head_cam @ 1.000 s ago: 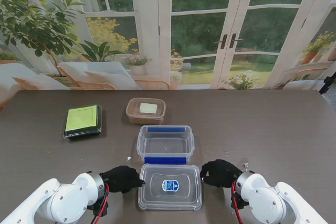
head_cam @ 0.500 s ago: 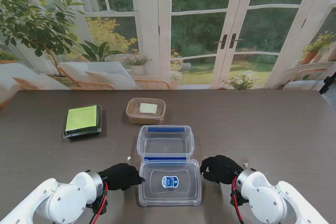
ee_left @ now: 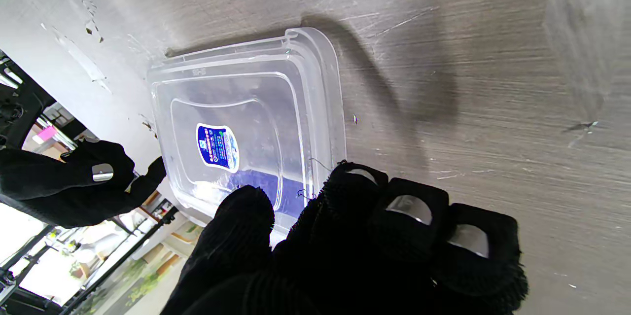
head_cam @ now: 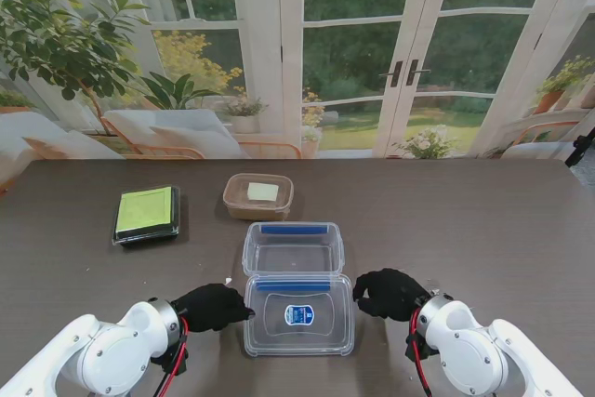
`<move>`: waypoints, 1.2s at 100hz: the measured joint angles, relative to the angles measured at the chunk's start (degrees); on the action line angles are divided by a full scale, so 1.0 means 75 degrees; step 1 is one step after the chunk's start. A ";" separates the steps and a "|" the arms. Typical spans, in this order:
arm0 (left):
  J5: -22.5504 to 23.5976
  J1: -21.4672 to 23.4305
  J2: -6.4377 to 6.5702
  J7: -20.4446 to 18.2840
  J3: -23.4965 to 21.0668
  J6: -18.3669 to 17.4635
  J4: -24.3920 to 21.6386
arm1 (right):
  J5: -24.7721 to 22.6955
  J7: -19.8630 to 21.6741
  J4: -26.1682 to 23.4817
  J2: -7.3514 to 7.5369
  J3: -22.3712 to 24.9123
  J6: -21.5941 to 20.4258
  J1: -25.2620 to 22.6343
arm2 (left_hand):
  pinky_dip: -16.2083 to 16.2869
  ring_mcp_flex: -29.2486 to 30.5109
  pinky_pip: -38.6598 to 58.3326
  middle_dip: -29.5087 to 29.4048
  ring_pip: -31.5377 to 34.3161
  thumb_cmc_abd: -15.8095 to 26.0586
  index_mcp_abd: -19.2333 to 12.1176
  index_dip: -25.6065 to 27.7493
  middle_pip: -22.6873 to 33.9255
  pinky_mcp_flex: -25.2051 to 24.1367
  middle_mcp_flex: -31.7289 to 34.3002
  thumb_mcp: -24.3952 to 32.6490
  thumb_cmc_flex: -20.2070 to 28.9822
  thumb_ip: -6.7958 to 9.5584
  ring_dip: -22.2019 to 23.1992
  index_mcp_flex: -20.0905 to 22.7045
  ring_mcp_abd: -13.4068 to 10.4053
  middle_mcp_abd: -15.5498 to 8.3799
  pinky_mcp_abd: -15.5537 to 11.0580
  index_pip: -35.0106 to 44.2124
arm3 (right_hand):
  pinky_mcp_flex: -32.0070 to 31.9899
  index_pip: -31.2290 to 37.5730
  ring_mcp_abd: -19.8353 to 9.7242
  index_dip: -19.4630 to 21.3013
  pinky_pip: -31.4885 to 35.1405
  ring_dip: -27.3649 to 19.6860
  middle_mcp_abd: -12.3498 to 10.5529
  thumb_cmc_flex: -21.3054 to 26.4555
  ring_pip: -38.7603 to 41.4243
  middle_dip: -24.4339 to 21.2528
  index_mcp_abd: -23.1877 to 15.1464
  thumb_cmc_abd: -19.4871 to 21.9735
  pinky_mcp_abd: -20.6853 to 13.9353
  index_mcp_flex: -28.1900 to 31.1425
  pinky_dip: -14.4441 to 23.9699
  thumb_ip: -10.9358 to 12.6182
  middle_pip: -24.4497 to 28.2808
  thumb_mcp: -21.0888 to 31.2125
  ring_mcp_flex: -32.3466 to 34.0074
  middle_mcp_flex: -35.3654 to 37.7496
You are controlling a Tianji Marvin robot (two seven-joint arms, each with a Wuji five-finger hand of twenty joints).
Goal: Pair container bodies with their lids
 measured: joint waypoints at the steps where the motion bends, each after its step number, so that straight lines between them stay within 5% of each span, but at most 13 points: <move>1: 0.0000 0.0000 0.0000 0.0000 -0.0002 -0.0003 0.0000 | -0.0002 -0.0005 -0.0005 -0.0001 0.0000 0.0003 0.0000 | 0.0000 0.0000 0.0000 0.0000 0.0000 0.0000 0.0001 0.0000 0.0000 0.0000 0.0000 0.0000 0.0000 0.0000 0.0000 0.0000 0.0000 0.0000 0.0000 0.0000 | 0.0000 0.0000 0.0000 0.0000 0.0000 0.0000 0.0000 0.0000 0.0000 0.0000 0.0000 0.0000 0.0000 0.0000 0.0000 0.0000 0.0000 0.0000 0.0000 0.0000; 53: -0.0051 -0.0174 -0.0003 -0.0015 -0.0140 -0.0182 0.0048 | -0.0037 -0.0116 -0.0088 -0.0026 -0.0212 0.0351 0.0308 | 0.0000 -0.0010 0.0000 0.0000 -0.0003 0.0000 0.0061 0.0007 -0.0073 -0.0015 0.0010 0.0000 0.0000 0.0000 0.0000 0.0005 0.0042 0.0048 0.0048 0.0004 | 0.0000 0.0000 0.0014 0.0000 0.0000 -0.0003 0.0010 0.0001 0.0000 -0.0040 0.0126 0.0000 0.0014 0.0001 0.0000 0.0000 -0.0008 0.0000 0.0000 0.0000; 120: -0.0657 -0.1147 0.0029 -0.0385 0.0011 -0.0318 0.0715 | 0.0100 -0.0034 0.0089 -0.0054 -0.0637 0.0981 0.1113 | 0.0000 -0.0048 -0.0012 0.0000 -0.0065 0.0000 0.0108 0.0012 -0.0186 -0.0081 0.0012 0.0000 0.0000 0.0000 0.0000 0.0006 0.0102 0.0098 0.0114 0.0009 | 0.0000 -0.0001 0.0053 -0.0001 0.0000 -0.0004 0.0042 0.0055 0.0000 -0.0043 0.0416 0.0000 0.0044 0.0002 0.0000 0.0000 -0.0010 0.0000 -0.0001 0.0000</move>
